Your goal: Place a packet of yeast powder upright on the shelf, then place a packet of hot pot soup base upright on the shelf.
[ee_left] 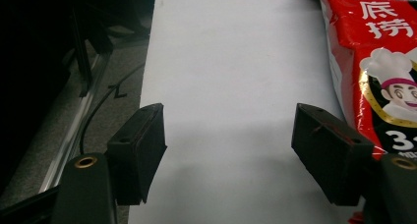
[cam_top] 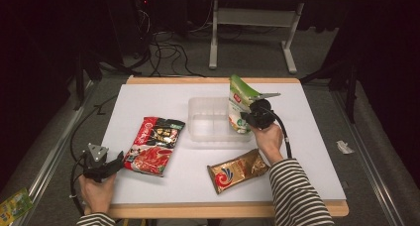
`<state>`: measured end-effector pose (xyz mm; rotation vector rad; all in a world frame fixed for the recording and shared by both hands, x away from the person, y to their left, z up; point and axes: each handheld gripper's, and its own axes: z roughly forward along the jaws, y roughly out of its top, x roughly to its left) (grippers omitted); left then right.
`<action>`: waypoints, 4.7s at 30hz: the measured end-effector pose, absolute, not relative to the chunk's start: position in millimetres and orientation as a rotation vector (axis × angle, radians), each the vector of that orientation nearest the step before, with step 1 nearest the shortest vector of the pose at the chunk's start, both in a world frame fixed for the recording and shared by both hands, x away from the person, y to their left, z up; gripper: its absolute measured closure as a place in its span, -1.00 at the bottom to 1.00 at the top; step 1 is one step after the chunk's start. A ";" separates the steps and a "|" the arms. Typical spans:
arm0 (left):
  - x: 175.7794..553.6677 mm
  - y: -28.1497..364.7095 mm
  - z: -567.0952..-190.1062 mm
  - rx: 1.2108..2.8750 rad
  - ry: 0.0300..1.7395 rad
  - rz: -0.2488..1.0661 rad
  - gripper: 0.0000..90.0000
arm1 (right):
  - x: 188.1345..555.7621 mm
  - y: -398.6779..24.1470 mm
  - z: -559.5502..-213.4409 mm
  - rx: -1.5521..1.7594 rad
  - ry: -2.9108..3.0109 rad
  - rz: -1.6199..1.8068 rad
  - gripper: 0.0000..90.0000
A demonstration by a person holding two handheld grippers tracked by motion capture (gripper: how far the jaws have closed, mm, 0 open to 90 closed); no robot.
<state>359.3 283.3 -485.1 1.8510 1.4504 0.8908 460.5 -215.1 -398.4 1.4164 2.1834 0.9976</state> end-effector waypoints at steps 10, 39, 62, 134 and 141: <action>360.0 283.2 -485.3 1.851 1.456 0.885 -0.35 | 454.5 -222.5 -406.2 1.477 2.291 1.000 0.95; 361.4 283.7 -485.3 1.856 1.468 0.873 -0.35 | 396.8 -275.0 -387.3 1.458 2.134 1.079 0.25; 361.0 283.7 -485.3 1.855 1.463 0.873 -0.35 | 338.0 -293.8 -422.2 1.499 2.186 1.098 0.19; 360.6 283.3 -485.2 1.855 1.464 0.884 -0.35 | 327.7 -284.4 -449.6 1.512 2.345 1.258 1.00; 360.6 283.4 -485.3 1.855 1.463 0.883 -0.35 | 329.8 -287.2 -429.9 1.467 2.328 1.325 1.00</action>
